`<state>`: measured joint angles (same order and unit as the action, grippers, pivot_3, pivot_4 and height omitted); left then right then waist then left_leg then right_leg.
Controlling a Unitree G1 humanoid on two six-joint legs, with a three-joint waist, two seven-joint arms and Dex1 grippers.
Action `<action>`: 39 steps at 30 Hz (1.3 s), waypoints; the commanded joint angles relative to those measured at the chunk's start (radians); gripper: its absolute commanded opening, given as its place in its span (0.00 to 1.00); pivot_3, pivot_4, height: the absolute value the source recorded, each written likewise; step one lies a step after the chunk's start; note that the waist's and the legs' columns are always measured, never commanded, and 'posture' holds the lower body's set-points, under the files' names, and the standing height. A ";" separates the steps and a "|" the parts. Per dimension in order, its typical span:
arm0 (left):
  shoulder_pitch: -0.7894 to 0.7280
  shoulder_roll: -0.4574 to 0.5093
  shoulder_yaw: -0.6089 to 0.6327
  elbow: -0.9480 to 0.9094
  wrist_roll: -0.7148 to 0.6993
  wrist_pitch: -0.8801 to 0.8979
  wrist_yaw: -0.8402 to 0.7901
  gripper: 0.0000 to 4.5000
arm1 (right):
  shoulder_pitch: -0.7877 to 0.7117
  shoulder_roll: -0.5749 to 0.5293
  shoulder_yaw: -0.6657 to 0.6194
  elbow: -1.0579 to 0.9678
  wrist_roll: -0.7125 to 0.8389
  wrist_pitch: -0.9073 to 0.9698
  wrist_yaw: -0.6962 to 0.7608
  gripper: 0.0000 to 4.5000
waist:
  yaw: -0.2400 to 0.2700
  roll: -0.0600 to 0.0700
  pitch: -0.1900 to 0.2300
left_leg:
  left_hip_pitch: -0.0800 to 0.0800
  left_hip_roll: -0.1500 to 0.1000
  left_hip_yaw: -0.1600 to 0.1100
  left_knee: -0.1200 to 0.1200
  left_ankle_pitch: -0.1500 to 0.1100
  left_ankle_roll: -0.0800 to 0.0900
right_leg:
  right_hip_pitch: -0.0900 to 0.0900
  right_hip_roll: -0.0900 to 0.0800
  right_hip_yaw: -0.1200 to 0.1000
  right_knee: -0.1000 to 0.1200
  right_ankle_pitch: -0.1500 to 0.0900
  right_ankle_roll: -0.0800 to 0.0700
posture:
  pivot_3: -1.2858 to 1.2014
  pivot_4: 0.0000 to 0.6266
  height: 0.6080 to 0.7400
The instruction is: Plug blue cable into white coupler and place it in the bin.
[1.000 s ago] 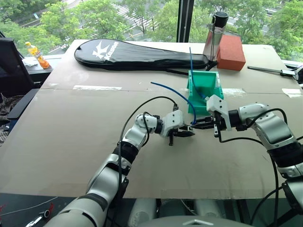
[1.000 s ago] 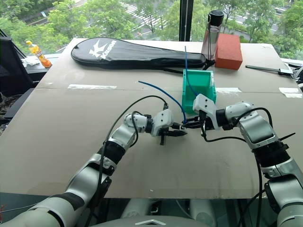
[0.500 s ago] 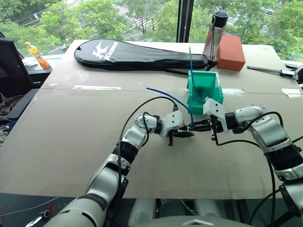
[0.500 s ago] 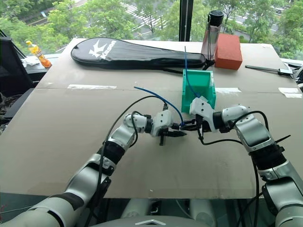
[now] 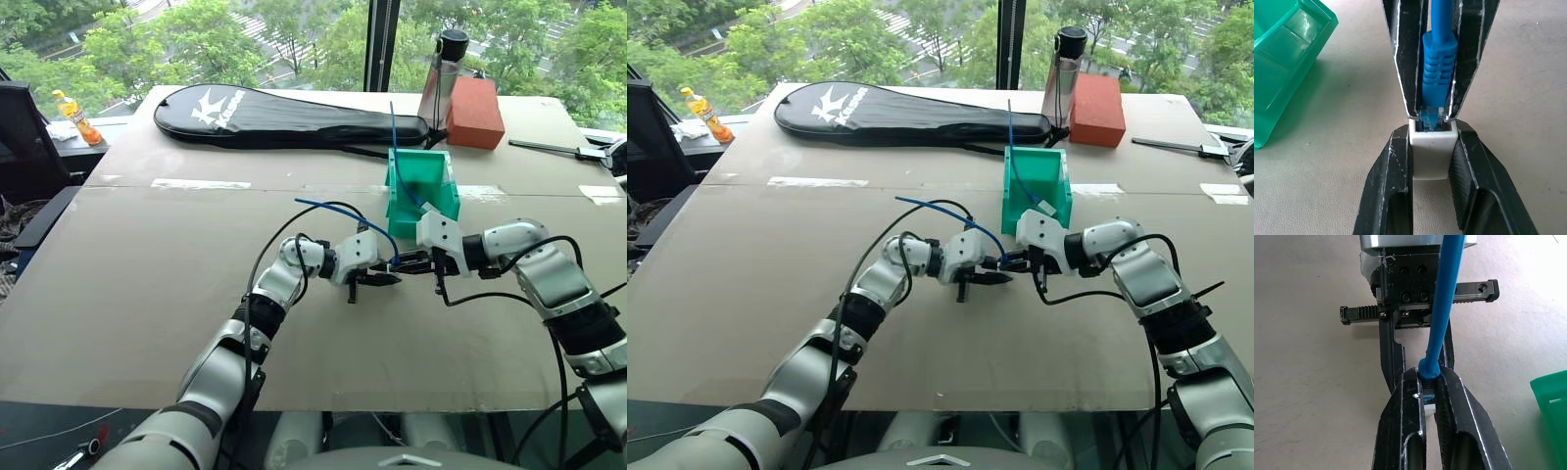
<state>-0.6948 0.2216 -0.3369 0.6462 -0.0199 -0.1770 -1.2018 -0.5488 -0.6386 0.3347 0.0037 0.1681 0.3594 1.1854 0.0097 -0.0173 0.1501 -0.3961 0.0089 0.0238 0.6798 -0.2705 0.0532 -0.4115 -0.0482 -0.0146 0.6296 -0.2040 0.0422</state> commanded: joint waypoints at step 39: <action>-0.781 -0.217 0.291 0.507 -0.168 0.816 0.509 0.21 | 0.946 0.222 -0.656 -0.954 0.183 0.063 -0.736 0.82 | -0.009 -0.003 0.004 | -0.005 -0.004 -0.001 0.000 0.000 0.001 | -0.005 0.001 0.002 0.004 -0.005 0.007 | 0.52 0.24 1.00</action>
<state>-1.4250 0.0133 -0.0739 1.1238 -0.1989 0.6865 -0.7335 0.3865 -0.4206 -0.2850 -0.9063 0.3529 0.4515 0.4630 0.0007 -0.0204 0.1542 -0.4010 0.0053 0.0224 0.6797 -0.2709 0.0538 -0.4170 -0.0470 -0.0126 0.6336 -0.2090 0.0496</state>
